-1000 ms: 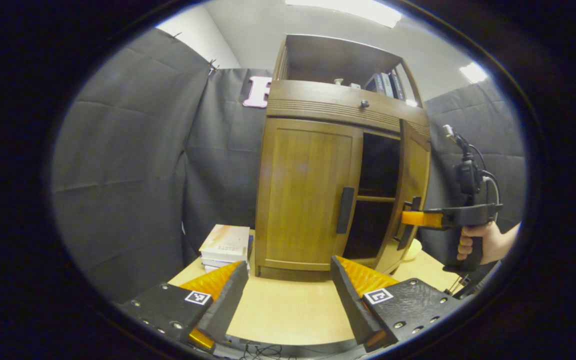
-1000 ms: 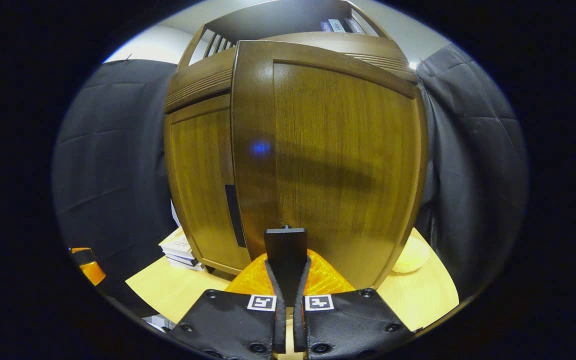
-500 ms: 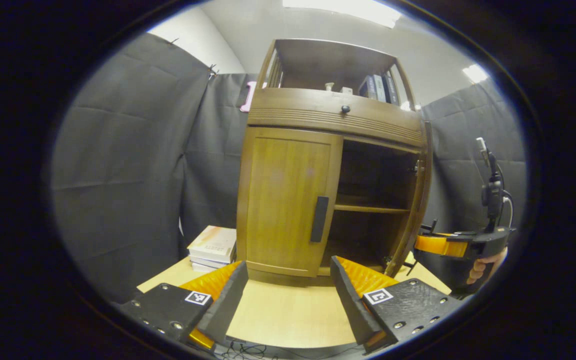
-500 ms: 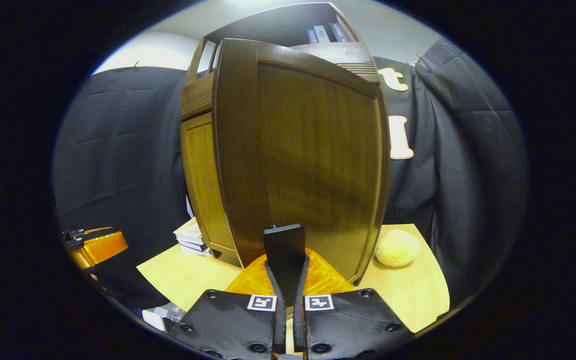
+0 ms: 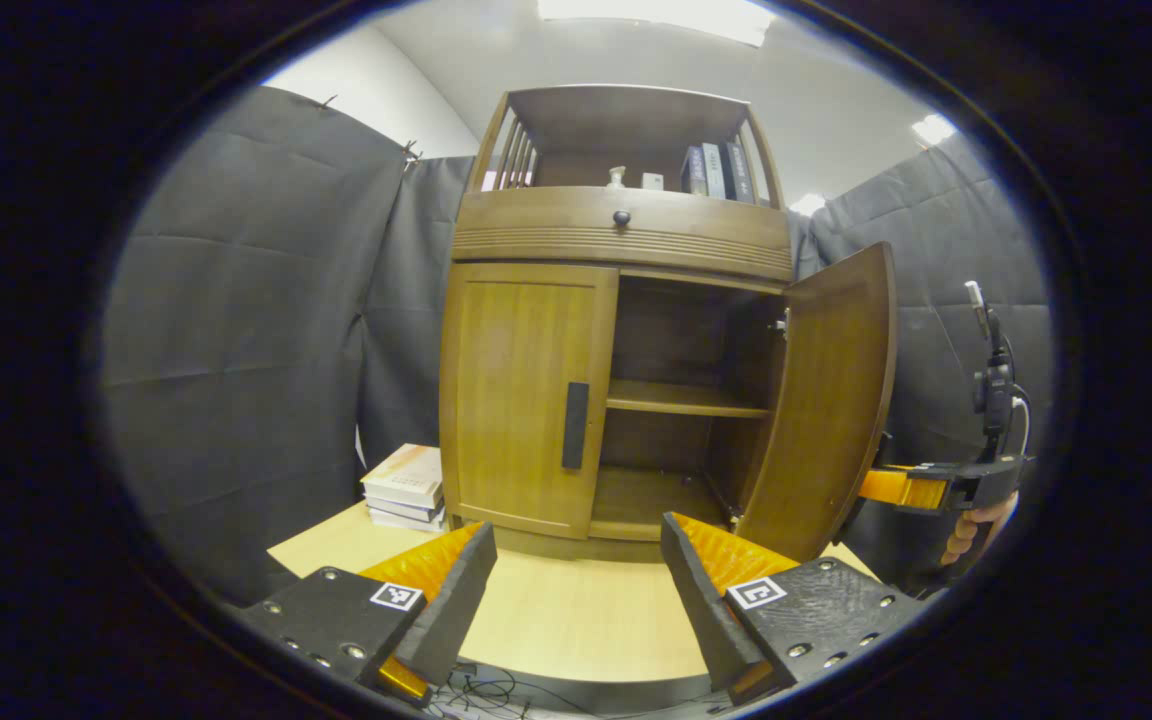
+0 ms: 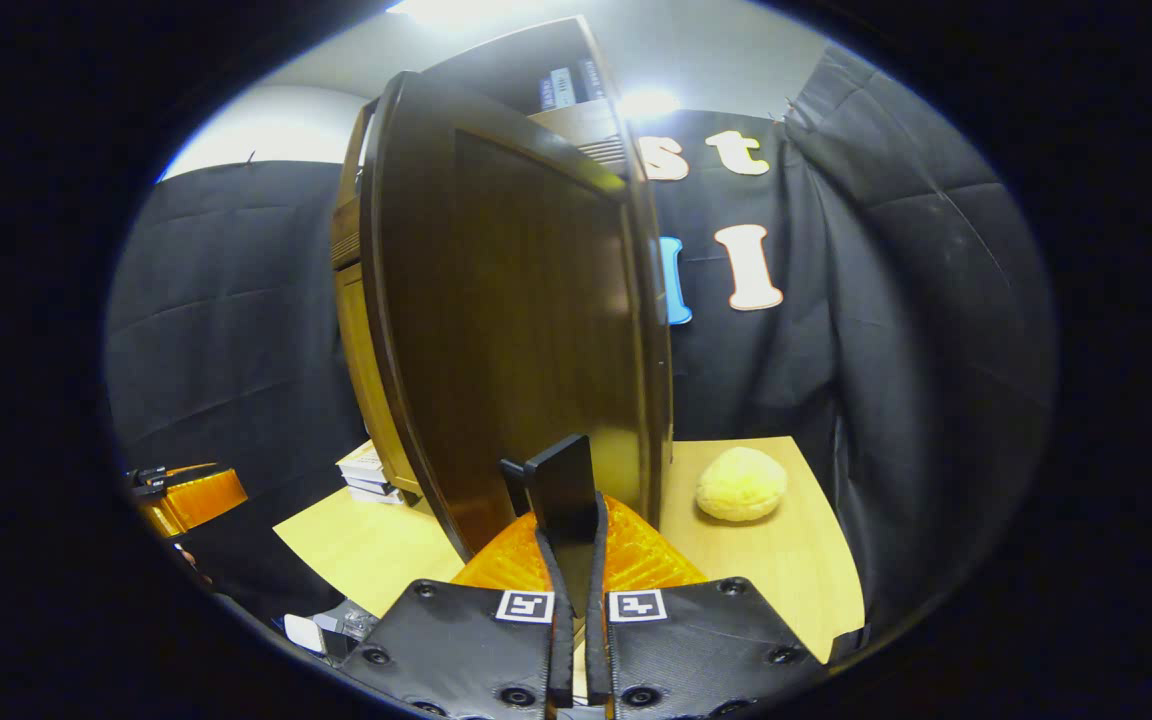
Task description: Open the right door of the double-door shoe cabinet with the right hand, and open the left door with the left hand.
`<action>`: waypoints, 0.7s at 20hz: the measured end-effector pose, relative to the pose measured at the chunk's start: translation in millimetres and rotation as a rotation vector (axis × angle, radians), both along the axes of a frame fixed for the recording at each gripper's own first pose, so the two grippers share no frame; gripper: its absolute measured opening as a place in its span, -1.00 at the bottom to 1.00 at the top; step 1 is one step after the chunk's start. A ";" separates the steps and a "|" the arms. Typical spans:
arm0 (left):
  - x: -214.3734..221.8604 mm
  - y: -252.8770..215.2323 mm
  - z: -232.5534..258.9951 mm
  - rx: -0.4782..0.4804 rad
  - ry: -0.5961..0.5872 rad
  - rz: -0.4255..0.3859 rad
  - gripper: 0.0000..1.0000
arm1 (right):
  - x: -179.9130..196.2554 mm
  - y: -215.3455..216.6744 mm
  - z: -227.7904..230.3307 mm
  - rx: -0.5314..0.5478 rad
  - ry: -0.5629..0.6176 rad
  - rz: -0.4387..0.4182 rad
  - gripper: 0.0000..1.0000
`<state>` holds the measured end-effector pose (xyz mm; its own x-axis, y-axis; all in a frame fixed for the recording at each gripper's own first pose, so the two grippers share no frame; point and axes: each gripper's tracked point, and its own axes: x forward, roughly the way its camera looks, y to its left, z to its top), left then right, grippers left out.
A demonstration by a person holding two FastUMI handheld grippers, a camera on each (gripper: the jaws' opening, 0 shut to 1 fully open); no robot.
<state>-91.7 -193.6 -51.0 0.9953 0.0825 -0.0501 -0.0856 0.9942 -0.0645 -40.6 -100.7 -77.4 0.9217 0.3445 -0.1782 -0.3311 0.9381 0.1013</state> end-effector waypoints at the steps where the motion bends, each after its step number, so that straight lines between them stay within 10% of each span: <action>1: -2.1 -8.5 1.8 0.000 0.000 -0.001 0.89 | 1.2 -13.3 -0.2 0.002 -0.003 -0.007 -0.95; 14: 7.3 -60.7 23.9 0.012 -0.004 -0.002 0.89 | 8.7 -44.6 2.1 0.048 0.001 0.014 -0.89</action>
<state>-84.4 -254.3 -27.0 0.9957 0.0811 -0.0454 -0.0834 0.9951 -0.0528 -31.9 -145.4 -75.4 0.9165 0.3659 -0.1617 -0.3445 0.9274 0.1460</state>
